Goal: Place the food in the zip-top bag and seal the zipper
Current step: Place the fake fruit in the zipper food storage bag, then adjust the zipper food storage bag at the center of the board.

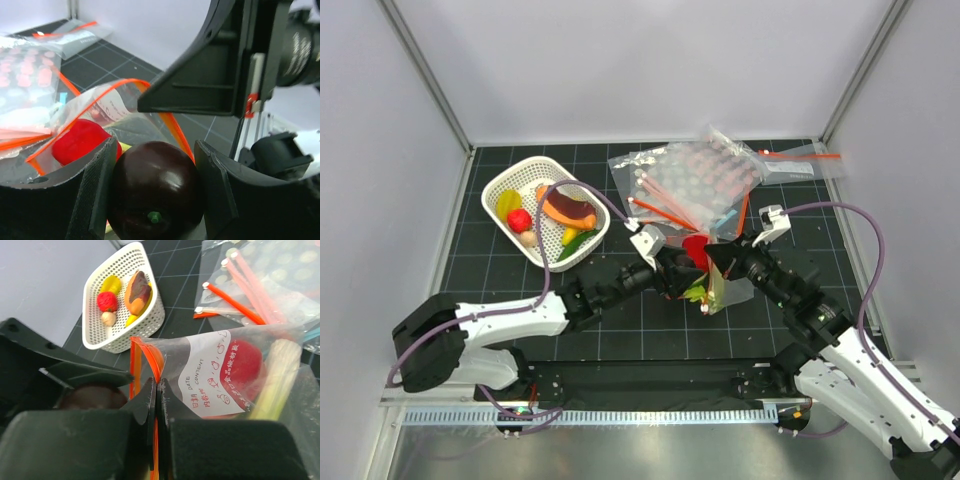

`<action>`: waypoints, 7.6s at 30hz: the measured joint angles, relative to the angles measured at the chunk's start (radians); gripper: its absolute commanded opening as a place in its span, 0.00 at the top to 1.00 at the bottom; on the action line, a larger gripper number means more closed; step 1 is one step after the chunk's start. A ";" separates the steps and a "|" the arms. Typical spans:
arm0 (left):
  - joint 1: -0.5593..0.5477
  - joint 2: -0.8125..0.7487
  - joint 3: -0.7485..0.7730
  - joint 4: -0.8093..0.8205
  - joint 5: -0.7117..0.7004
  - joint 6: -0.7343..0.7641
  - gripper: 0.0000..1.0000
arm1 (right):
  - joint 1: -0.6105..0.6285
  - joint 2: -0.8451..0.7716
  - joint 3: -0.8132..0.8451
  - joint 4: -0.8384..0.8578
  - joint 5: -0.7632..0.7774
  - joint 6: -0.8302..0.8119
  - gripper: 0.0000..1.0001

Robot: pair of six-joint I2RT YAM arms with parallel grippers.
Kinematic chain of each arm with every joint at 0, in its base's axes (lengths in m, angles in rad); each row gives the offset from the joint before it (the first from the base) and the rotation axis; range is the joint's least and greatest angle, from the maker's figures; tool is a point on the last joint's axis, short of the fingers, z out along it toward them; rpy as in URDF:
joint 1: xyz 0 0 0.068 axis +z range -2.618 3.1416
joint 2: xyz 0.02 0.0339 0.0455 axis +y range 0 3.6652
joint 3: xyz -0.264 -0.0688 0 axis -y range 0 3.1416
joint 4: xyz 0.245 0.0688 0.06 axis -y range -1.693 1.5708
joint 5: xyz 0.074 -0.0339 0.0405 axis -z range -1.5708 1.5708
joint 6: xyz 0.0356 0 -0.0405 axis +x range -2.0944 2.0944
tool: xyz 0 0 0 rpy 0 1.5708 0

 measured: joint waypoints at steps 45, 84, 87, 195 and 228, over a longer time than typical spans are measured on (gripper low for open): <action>-0.003 -0.069 -0.080 0.071 -0.135 0.326 0.74 | 0.000 0.163 0.060 0.089 -0.161 0.228 0.99; -0.040 0.088 0.415 -0.919 -0.399 -0.019 0.71 | 0.000 0.020 0.055 -0.055 0.087 0.173 0.99; -0.040 0.091 0.427 -0.941 -0.398 -0.037 0.99 | 0.000 0.022 0.055 -0.054 0.087 0.172 0.99; 0.347 -0.315 0.495 -1.188 -0.452 -0.846 0.35 | 0.824 0.167 -0.148 0.642 0.539 -0.731 0.99; 0.250 -0.413 0.104 -0.548 0.512 0.105 0.00 | 0.660 0.114 0.145 -0.052 0.043 -0.537 0.99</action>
